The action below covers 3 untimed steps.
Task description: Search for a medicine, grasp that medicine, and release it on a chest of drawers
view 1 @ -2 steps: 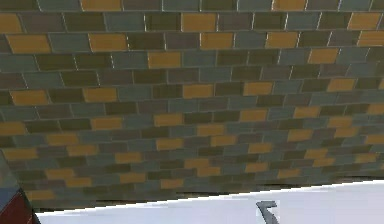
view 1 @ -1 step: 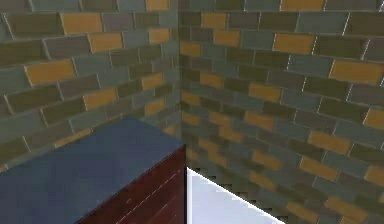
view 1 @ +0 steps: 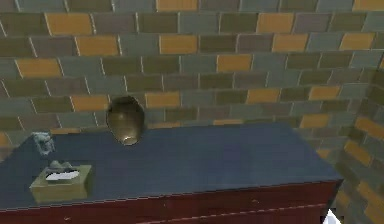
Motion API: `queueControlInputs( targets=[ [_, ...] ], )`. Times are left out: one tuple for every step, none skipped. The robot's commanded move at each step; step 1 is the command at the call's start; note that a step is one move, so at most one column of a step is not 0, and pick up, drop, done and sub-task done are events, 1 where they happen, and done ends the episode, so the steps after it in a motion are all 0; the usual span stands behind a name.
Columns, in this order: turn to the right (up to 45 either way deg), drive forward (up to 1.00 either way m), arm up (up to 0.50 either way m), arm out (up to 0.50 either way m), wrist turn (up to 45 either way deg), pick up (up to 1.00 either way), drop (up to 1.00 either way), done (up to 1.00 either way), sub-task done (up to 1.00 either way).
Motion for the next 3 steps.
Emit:
queueControlInputs(
  targets=[
    [-6.0,0.00,0.00,0.00,0.0,0.00,0.00,0.00,0.00],
    [45.0,0.00,0.00,0.00,0.0,0.00,0.00,0.00,0.00],
    [45.0,0.00,0.00,0.00,0.0,0.00,0.00,0.00,0.00]
  ],
)
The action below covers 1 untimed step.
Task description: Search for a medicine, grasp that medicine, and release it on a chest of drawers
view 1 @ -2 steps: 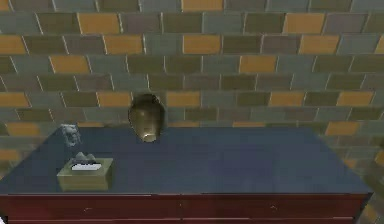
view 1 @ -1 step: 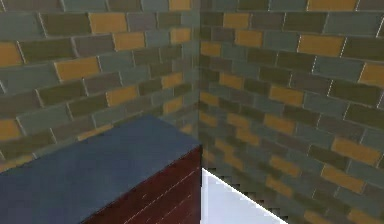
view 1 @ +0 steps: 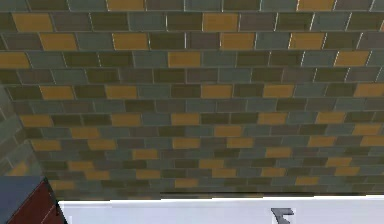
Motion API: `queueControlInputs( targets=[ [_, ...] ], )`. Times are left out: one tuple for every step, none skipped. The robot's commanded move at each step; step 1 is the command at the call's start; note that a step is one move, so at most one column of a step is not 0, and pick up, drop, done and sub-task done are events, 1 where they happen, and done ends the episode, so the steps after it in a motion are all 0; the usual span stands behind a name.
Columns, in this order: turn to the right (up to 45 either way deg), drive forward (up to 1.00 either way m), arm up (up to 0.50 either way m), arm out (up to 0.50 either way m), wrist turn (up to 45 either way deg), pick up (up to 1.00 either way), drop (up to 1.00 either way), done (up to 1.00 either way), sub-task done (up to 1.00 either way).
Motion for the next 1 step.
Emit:
queueControlInputs(
  targets=[
    [3.0,0.00,0.00,0.00,0.0,0.00,0.00,0.00,0.00]
  ],
)
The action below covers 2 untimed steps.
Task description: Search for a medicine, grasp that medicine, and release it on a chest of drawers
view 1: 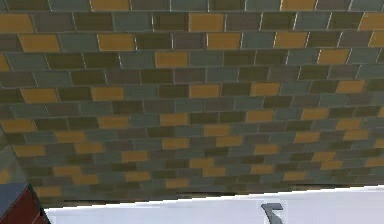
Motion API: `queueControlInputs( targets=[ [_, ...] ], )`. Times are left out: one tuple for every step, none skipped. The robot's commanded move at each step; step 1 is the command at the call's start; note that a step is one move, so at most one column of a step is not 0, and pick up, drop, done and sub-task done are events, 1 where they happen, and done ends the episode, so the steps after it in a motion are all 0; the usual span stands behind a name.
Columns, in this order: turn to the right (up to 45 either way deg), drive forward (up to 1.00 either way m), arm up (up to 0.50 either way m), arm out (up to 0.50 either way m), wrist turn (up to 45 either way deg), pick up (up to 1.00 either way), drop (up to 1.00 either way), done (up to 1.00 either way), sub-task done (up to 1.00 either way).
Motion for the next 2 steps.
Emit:
queueControlInputs(
  targets=[
    [-45.0,0.00,0.00,0.00,0.0,0.00,0.00,0.00,0.00],
    [-45.0,0.00,0.00,0.00,0.0,0.00,0.00,0.00,0.00]
  ],
)
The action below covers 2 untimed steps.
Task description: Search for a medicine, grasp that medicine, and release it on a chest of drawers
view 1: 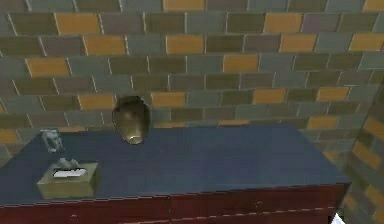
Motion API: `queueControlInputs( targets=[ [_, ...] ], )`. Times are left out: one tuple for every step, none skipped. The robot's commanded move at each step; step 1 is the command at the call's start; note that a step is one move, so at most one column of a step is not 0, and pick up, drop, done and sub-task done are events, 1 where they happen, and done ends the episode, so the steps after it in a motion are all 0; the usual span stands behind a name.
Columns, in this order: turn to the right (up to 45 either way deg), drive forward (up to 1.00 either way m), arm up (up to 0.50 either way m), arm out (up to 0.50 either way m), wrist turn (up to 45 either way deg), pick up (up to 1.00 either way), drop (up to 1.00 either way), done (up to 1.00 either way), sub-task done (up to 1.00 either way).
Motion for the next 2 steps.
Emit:
queueControlInputs(
  targets=[
    [-45.0,0.00,0.00,0.00,0.0,0.00,0.00,0.00,0.00],
    [-27.0,0.00,0.00,0.00,0.0,0.00,0.00,0.00,0.00]
  ],
)
